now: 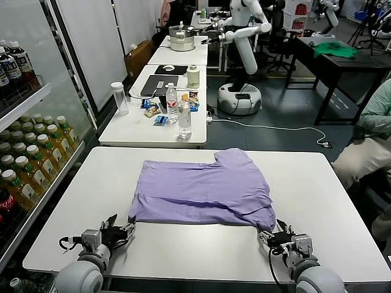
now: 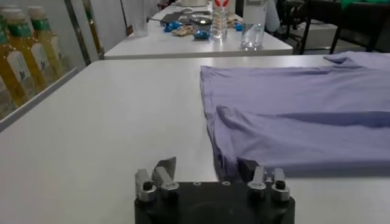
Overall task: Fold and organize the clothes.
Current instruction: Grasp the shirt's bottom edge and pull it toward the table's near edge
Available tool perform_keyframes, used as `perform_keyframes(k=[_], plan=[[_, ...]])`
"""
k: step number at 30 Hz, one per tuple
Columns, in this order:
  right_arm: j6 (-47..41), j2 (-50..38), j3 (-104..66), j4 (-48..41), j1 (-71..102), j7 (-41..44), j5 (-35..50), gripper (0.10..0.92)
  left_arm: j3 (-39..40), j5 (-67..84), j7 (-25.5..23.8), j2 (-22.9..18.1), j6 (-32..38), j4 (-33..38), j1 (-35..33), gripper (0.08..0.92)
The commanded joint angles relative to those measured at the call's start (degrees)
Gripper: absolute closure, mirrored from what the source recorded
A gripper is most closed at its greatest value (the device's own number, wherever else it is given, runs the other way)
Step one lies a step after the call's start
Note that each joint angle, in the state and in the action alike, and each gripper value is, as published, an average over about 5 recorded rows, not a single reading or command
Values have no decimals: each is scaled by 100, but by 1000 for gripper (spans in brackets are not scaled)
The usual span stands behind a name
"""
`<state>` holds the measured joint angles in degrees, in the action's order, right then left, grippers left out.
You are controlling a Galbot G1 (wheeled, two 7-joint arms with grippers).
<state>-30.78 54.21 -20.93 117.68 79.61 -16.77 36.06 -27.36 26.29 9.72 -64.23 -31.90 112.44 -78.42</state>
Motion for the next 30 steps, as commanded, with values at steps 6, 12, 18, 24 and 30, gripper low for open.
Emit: perform_keyframes(k=[6,12,18,24,30], plan=[[144,-66,-211,-121,-84,190,609,698,14,-114,101,-33,-53,-59,-21,623],[90,-174,-461,104,127,305,941,869,2,-120,6,-29,28,72,-131,796],[-71,-339,-1081,838,1084,350,906,919,-156,-115,-35,80,177,810,-860,909],[-161,-413,-1781,1453,2164,385,790,919,-359,-154,-45,271,403,1333,-1620,913],[-184,-316,-2246,1861,3122,459,611,919,-507,-126,-129,438,472,1554,-2252,913]])
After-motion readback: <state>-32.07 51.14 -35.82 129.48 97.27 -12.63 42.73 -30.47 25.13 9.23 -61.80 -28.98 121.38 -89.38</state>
